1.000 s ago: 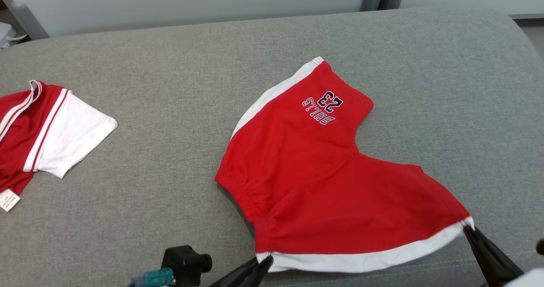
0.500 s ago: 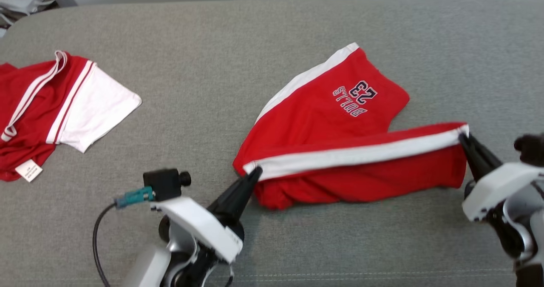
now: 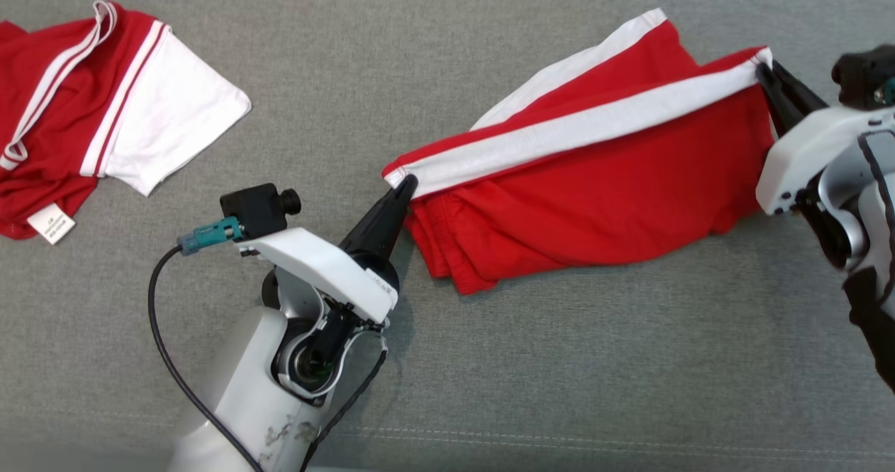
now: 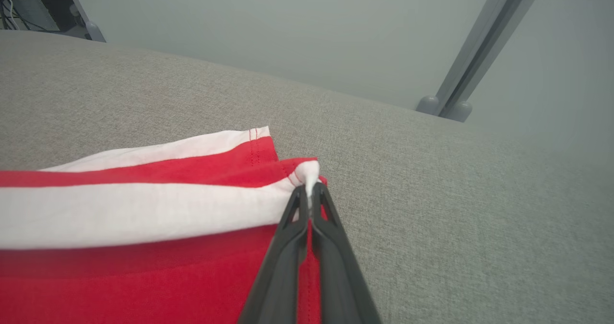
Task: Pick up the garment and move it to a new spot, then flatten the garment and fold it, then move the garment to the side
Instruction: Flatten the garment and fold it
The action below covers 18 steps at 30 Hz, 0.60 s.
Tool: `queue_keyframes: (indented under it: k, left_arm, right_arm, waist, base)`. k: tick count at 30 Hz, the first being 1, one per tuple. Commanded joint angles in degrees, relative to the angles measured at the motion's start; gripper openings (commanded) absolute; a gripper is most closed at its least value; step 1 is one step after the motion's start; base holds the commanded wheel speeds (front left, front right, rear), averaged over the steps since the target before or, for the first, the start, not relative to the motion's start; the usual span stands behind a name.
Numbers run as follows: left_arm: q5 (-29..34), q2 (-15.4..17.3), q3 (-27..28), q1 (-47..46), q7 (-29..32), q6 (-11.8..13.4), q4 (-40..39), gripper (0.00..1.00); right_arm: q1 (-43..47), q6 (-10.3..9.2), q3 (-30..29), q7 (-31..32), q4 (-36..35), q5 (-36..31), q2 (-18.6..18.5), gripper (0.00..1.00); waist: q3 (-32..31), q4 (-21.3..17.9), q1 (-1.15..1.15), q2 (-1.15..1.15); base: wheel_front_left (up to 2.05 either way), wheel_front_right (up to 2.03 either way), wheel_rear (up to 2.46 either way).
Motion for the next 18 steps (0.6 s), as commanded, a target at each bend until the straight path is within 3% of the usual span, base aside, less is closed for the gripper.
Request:
queue_keyframes:
  k: [1,18]
  left_arm:
    - [-0.34,0.98,1.59,-2.0,-0.67,-0.43,-1.05,0.0]
    - [0.07,0.32,-1.86,-7.84,-6.81,-0.44,4.01,0.0]
  right_arm:
    - [-0.87,-0.01,0.9,-0.82,-0.54,0.01,-0.3,0.0]
    - [-17.26,-0.01,13.78,-7.47,17.51,4.94,2.34,0.0]
  waist:
    - [1.14,0.82,0.0,0.0]
    - [5.9,4.26,0.0,0.0]
  base:
    - [0.0,0.0,0.0]
    - [0.0,0.0,0.0]
